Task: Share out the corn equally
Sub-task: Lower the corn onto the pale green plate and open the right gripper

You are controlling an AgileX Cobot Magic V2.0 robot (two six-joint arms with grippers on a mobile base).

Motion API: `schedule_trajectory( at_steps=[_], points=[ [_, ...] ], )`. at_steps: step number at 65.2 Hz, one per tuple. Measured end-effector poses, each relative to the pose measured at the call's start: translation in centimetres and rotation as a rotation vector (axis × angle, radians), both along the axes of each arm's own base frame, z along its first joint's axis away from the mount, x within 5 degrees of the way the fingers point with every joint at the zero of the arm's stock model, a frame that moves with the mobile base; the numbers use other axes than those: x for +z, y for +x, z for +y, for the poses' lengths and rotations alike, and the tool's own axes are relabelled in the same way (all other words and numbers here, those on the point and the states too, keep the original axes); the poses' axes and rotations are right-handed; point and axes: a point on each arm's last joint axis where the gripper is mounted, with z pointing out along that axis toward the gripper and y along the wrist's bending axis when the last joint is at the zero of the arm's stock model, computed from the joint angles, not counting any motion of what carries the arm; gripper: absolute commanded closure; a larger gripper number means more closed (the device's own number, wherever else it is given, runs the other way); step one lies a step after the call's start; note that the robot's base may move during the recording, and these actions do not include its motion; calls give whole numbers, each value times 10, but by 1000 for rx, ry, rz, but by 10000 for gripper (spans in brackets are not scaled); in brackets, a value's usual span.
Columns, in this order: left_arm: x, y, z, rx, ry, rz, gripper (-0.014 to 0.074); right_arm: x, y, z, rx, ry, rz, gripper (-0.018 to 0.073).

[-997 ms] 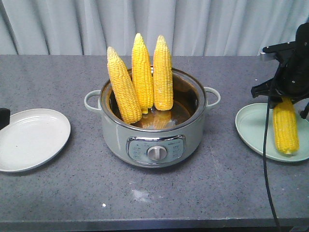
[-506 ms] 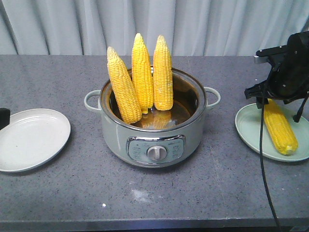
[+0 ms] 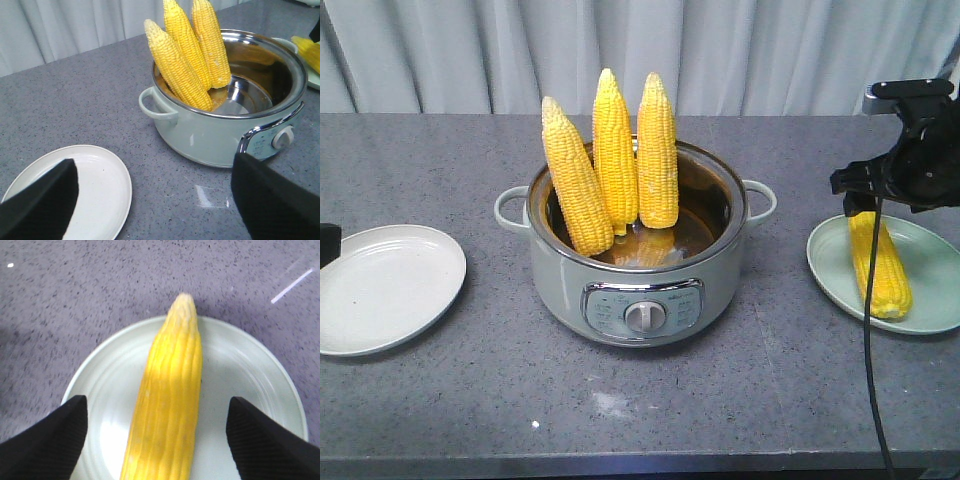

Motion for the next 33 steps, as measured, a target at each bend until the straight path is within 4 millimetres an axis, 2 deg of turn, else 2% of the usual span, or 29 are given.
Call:
schedule_trajectory(
  at_steps=[16,33],
  points=[
    [0,0,0,-2,-7,-1,12,32,-71,6,18,28,-116,-1],
    [4,2,0,15,-33,-43,12,50,-141,42,165,50,-204,-1]
  ],
)
